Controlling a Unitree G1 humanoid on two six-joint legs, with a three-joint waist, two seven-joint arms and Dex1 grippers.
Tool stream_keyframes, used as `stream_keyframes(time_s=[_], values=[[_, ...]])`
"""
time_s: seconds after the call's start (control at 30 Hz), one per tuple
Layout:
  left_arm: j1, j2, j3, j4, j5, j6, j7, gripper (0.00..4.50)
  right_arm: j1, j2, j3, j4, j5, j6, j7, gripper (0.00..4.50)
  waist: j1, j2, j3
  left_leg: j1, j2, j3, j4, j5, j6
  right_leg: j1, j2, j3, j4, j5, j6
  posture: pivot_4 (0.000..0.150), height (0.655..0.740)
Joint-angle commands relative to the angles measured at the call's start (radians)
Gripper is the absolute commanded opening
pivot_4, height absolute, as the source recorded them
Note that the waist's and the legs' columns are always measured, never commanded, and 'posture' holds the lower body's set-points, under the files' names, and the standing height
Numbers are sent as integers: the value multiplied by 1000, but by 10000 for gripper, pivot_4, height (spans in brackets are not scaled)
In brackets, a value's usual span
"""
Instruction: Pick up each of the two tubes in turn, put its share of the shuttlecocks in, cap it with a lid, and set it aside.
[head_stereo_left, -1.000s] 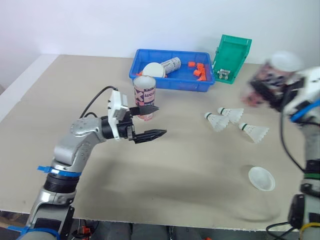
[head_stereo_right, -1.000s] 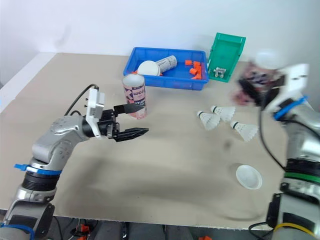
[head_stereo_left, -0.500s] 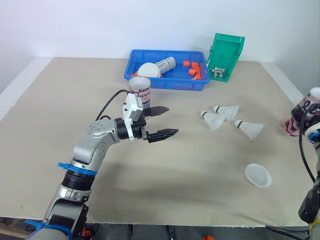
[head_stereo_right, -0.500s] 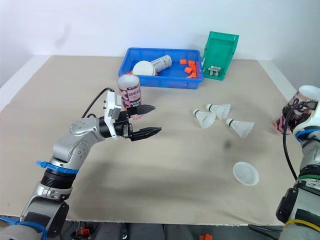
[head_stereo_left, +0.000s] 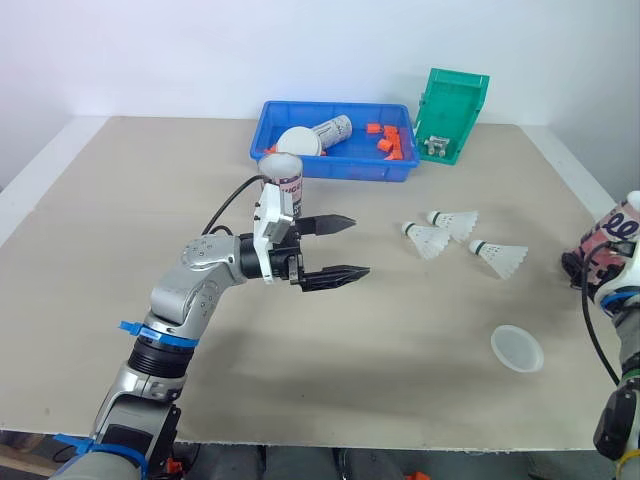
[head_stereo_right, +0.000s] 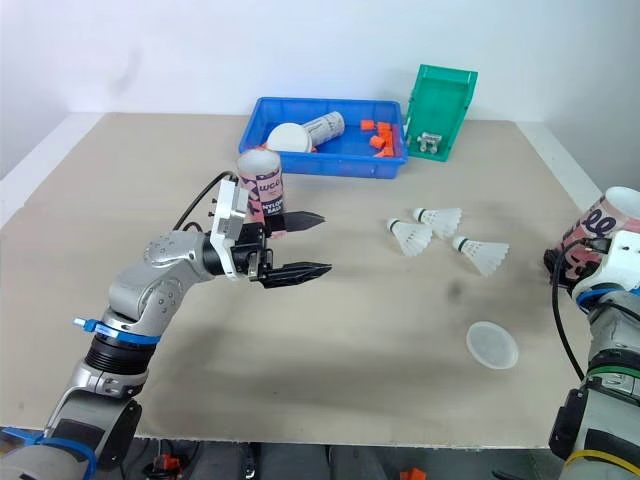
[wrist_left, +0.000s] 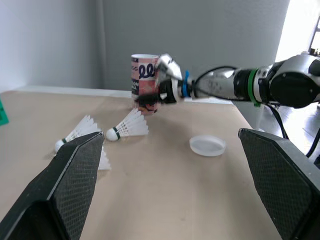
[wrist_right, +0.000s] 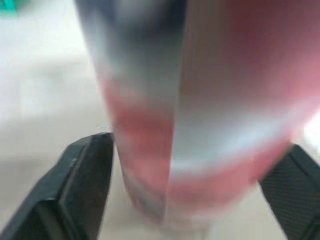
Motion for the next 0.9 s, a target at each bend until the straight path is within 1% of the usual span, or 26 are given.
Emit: stream_keyframes(time_s=[0.03, 0.13, 0.3, 0.4, 0.5, 0.53, 0.6, 0.67, 0.7, 0.77, 0.8, 0.9], values=[[-13, 3, 10, -19, -8, -6, -6, 45000, 26, -39, 9, -17, -22, 11, -6, 44569, 0, 0, 0, 0, 0, 0, 0, 0, 0, 0, 0, 0, 0, 0, 0, 1500, 7038], [-6, 7, 14, -10, 1, -14, -4, 45000, 55, -47, 31, -25, -46, 18, -1, 44569, 0, 0, 0, 0, -1, 0, 0, 0, 0, 0, 0, 0, 0, 0, 1, 1500, 7038], [12, 32, 28, -12, -4, -6, -9, 45000, 124, -77, 15, -100, -12, 72, 96, 44569, 1, 0, 0, 1, -2, -2, 0, 0, 0, 3, 0, 1, -1, -1, 1, 1500, 7038], [38, 70, 36, -10, 10, -13, -17, 45000, 193, -110, 1, -176, 12, 124, 163, 44569, 1, 0, 0, 3, -3, -3, 0, 0, 0, 6, 0, 1, -1, -2, 2, 1500, 7038], [73, 103, 64, -26, -10, 7, -6, 45000, 281, -133, -32, -293, 61, 208, 235, 44569, 1, 0, 0, 4, -3, -3, 0, 0, 0, 7, 0, 1, -1, -3, 2, 1500, 7038], [87, 113, 75, -37, -20, 17, 1, 45000, 325, -137, -45, -358, 83, 238, 273, 44569, 1, 0, 0, 4, -3, -3, 0, 0, 0, 7, 0, 1, -1, -3, 1, 1500, 7038], [138, 137, 107, -72, -40, 52, 32, 45000, 440, -142, -101, -572, 161, 320, 358, 44569, 1, 1, -1, 4, -3, -4, 0, 0, 0, 7, 0, 1, -1, -3, 2, 1500, 7038], [201, 164, 149, -105, -53, 84, 73, 45000, 550, -119, -157, -861, 264, 395, 425, 44569, -6, 3, 0, 4, -3, -4, 0, 0, 0, 7, 0, 1, -1, -3, 2, 1500, 7038], [229, 173, 172, -109, -43, 83, 102, 45000, 583, -107, -161, -985, 298, 409, 445, 44569, -9, 5, -1, 5, -3, -4, 0, 0, 0, 8, 0, 1, -1, -3, 1, 1500, 7038], [264, 186, 212, -97, -36, 114, 162, 45000, 610, -85, -145, -1168, 342, 423, 454, 44569, -20, 5, -1, 7, -2, -4, -1, 0, 0, 9, 0, 1, 0, -3, 1, 1500, 7038], [280, 186, 243, -80, -39, 116, 195, 45000, 595, -76, -109, -1240, 351, 428, 443, 44569, -22, 5, -1, 8, -2, -4, -1, 0, 0, 9, 1, 1, 0, -3, 1, 1500, 7038], [312, 181, 311, -42, -42, 112, 266, 45000, 520, -36, 0, -1376, 365, 454, 398, 44569, -23, -1, 2, 9, -2, -8, 0, 1, 0, 9, 3, 0, 0, -2, -7, 1500, 7038]])
